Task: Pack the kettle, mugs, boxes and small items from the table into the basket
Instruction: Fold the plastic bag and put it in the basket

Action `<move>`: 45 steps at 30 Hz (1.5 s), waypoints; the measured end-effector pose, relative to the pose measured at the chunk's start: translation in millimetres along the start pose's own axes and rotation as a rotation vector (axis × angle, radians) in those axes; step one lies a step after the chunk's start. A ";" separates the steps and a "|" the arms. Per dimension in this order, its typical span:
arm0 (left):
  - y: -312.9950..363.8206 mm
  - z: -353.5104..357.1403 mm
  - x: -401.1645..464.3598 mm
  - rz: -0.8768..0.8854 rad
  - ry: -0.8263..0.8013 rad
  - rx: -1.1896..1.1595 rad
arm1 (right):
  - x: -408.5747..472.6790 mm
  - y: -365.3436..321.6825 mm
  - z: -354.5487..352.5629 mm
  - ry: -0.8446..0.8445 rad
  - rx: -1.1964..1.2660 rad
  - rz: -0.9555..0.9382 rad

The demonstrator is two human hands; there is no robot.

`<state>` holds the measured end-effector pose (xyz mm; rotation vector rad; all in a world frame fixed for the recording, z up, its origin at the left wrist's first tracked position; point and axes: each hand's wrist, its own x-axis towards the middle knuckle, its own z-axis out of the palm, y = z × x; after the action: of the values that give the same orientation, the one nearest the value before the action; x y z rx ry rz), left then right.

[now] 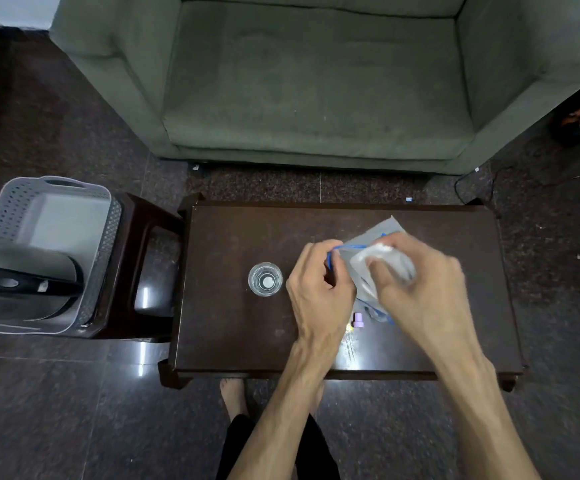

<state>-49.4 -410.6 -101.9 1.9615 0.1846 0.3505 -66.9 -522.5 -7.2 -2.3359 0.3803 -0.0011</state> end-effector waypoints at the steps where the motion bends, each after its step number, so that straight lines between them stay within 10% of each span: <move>1: 0.8 -2.7 5.8 0.006 0.016 -0.008 | 2.5 -2.4 -3.2 0.037 0.107 0.024; 7: -9.9 -20.3 46.0 -0.016 0.116 -0.021 | 28.1 10.4 -12.2 0.211 0.746 0.154; 13: -26.2 -29.2 69.6 -0.053 0.106 -0.016 | 53.9 61.8 51.1 0.193 0.793 0.418; 24: -60.6 -55.0 89.9 -0.248 0.094 -0.109 | 73.4 128.9 185.8 0.013 0.222 0.487; 45: -92.4 -97.8 109.5 -0.260 -0.011 -0.171 | 85.0 108.3 222.6 -0.156 -0.485 0.292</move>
<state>25.0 -256.9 -132.3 1.7447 0.3861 0.1787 10.1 -464.5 -250.5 -2.7037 0.7023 0.4574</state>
